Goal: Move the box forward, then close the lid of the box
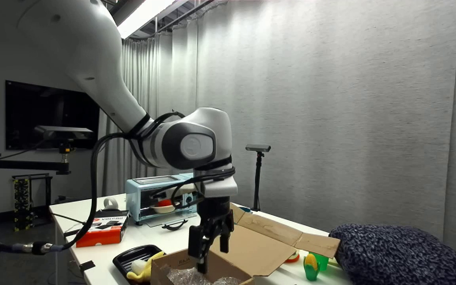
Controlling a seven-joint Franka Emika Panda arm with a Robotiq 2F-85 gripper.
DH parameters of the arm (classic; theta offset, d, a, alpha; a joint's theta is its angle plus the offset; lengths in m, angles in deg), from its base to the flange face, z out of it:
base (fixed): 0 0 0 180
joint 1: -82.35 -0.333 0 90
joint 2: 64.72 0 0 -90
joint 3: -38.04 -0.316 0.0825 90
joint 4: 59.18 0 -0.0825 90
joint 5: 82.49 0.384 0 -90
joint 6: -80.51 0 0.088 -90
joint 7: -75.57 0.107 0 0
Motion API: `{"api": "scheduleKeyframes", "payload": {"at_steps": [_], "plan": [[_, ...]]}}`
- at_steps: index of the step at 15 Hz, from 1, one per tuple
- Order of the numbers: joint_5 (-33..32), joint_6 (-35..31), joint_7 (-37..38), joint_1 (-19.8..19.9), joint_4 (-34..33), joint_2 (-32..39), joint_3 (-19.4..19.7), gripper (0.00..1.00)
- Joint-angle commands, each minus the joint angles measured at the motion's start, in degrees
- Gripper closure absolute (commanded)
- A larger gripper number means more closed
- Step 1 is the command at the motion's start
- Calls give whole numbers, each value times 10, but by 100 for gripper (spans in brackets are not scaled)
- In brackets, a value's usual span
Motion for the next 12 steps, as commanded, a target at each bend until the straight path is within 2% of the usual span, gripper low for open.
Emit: {"api": "scheduleKeyframes", "payload": {"at_steps": [1, 4, 7, 8, 9, 12], "plan": [[-74, 1, 5, 2, -70, 1, -3, 0], [-136, -39, 16, 4, -132, 24, -1, 0], [-149, -100, 18, 4, -191, 62, 6, 0], [-133, -108, 7, 2, -211, 77, 7, 0], [-130, -88, 1, -2, -163, 36, 8, 0], [-129, -101, 1, -7, -196, 68, 14, 0]]}}
